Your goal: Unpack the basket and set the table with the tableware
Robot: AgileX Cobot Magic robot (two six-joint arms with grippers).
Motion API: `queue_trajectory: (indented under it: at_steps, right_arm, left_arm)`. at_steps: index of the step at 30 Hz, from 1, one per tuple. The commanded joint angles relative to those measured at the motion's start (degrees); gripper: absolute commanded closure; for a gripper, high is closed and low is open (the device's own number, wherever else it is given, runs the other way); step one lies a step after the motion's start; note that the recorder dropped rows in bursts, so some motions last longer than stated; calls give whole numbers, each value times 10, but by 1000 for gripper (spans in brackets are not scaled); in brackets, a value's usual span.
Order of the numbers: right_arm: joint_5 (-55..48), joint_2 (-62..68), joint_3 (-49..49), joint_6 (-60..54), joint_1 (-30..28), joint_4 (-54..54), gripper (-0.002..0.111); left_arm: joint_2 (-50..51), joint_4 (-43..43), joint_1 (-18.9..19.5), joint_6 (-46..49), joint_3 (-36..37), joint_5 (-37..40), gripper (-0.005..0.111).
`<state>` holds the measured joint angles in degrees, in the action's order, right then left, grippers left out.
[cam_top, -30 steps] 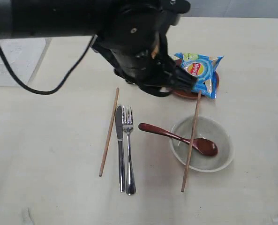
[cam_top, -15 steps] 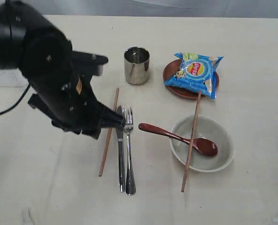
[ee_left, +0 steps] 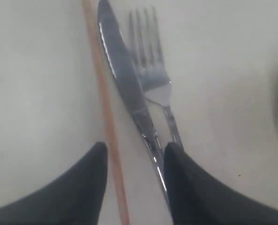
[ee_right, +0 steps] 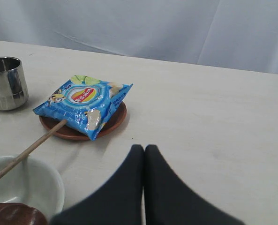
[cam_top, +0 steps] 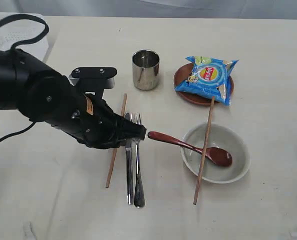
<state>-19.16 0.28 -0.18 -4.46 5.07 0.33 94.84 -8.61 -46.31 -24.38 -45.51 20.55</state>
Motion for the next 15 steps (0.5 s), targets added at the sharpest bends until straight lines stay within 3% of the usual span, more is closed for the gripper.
queue_trajectory:
  at_steps: [1, 15]
  right_arm:
    - [-1, -3, 2, 1, -3, -3, 109]
    - [-1, -3, 2, 1, -3, -3, 109]
  left_arm:
    - [40, -9, -2, 12, 3, -10, 69]
    - [85, -3, -2, 8, 3, -18, 69]
